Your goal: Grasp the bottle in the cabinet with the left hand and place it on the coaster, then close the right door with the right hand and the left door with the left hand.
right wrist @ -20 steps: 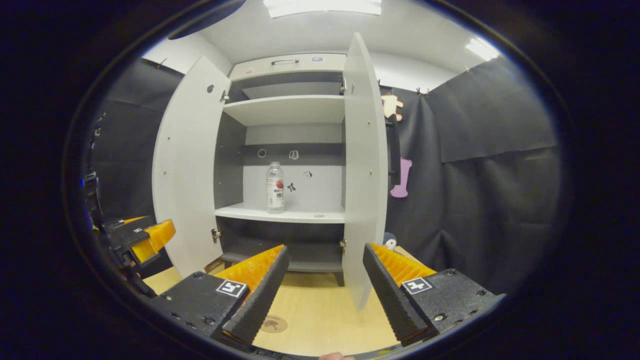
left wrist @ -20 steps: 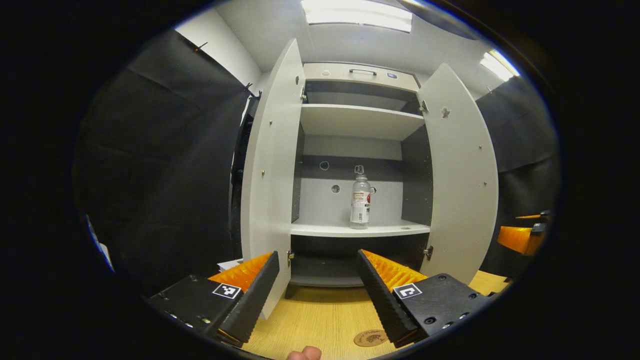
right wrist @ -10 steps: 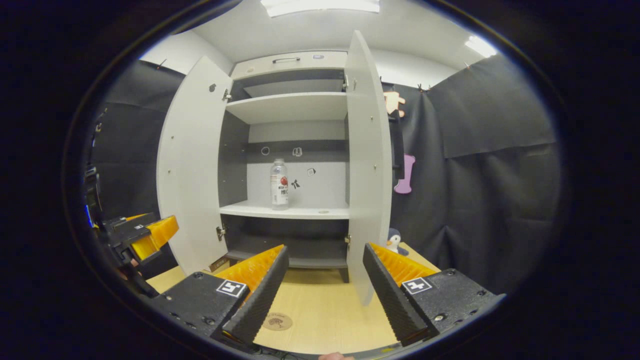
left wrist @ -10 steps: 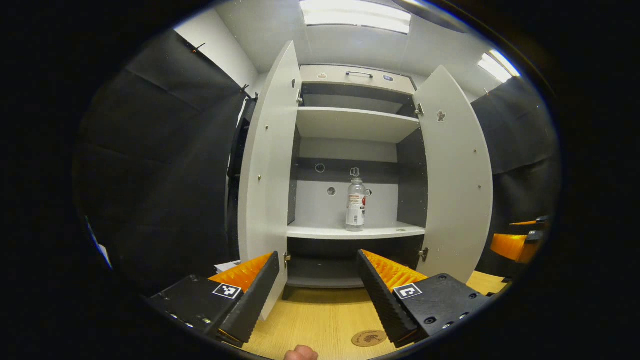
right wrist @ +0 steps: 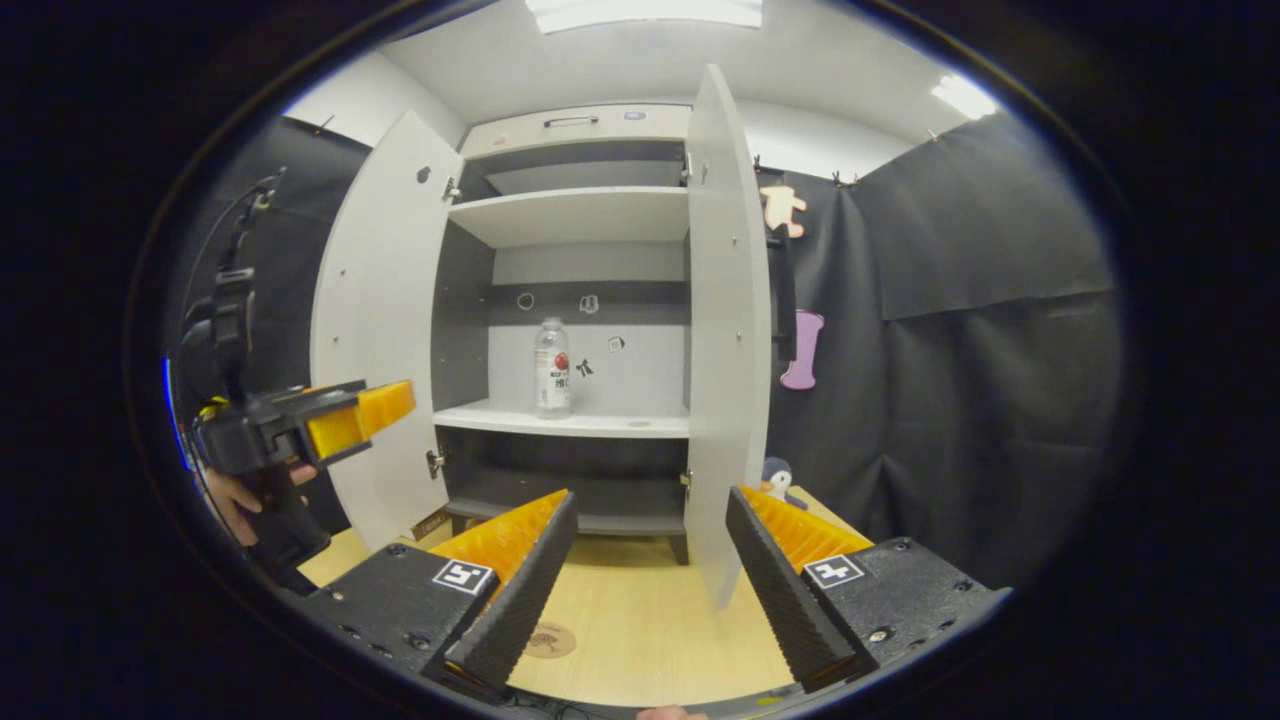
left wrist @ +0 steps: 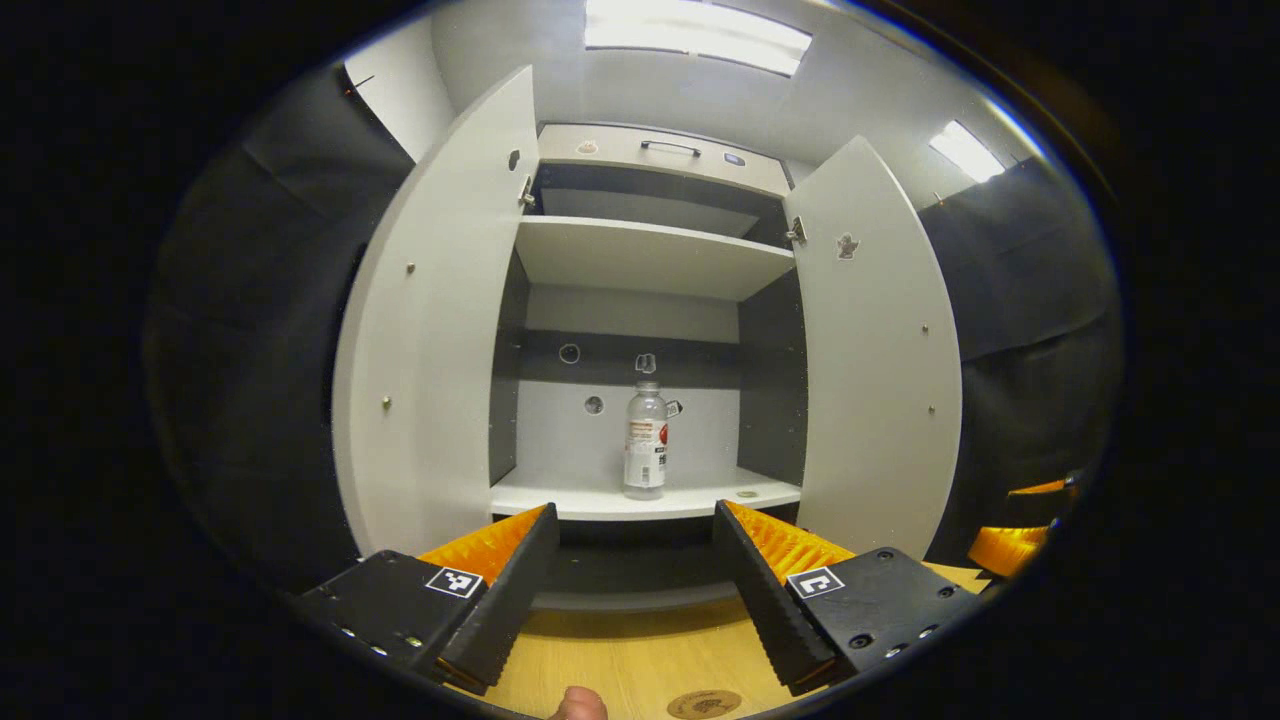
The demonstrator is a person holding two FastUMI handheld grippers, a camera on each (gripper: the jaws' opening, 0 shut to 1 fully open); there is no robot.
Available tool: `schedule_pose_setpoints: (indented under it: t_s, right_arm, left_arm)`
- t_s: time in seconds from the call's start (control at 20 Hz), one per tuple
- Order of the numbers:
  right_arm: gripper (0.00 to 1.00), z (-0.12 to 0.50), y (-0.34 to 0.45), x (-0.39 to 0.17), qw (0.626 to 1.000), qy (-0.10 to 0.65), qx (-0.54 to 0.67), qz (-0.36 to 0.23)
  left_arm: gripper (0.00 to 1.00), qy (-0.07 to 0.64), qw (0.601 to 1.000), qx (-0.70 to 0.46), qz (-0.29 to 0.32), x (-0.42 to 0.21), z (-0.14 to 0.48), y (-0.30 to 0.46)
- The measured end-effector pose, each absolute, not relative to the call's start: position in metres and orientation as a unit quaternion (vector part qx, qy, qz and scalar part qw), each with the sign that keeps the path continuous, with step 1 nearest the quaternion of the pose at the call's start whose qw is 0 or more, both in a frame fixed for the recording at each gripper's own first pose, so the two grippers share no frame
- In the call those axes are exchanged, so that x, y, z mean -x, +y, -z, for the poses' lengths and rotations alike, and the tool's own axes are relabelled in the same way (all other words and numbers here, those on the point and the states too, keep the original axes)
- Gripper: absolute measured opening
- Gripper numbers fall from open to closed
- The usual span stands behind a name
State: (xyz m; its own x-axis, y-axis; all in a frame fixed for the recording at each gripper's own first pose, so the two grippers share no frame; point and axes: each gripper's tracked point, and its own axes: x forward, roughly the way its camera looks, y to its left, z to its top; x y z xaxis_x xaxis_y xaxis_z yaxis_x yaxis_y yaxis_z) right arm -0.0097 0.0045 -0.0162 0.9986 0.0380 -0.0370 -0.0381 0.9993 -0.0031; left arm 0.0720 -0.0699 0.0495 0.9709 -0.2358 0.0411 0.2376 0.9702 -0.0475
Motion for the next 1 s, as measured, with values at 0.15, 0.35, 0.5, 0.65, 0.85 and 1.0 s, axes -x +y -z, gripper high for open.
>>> schedule_pose_setpoints:
  t_s: [0.15, 0.35, 0.5, 0.65, 0.85, 1.0]
  right_arm:
    - [0.98, 0.014, 0.012, 0.008, 0.999, 0.014, -0.005, -0.030]
    - [0.93, 0.010, 0.017, 0.005, 0.999, 0.014, -0.014, -0.040]
    - [0.98, 0.010, 0.017, 0.005, 0.999, 0.017, -0.016, -0.045]
    - [0.93, 0.015, 0.013, 0.003, 0.999, 0.021, -0.019, -0.038]
    - [0.93, 0.017, 0.005, -0.002, 0.999, 0.027, -0.025, -0.023]
    - [0.93, 0.019, -0.002, -0.004, 0.999, 0.029, -0.025, -0.011]
  left_arm:
    - [0.99, -0.008, 0.987, 0.065, 0.146, -0.109, -0.056, -0.094]
    - [0.95, -0.013, 0.987, 0.062, 0.146, -0.169, -0.066, -0.111]
    - [0.95, -0.024, 0.989, 0.043, 0.136, -0.215, -0.072, -0.117]
    - [0.95, -0.002, 0.989, 0.040, 0.145, -0.260, -0.062, -0.130]
    - [0.94, 0.017, 0.992, 0.019, 0.127, -0.308, -0.040, -0.133]
    - [0.95, 0.024, 0.994, 0.000, 0.106, -0.339, -0.026, -0.126]
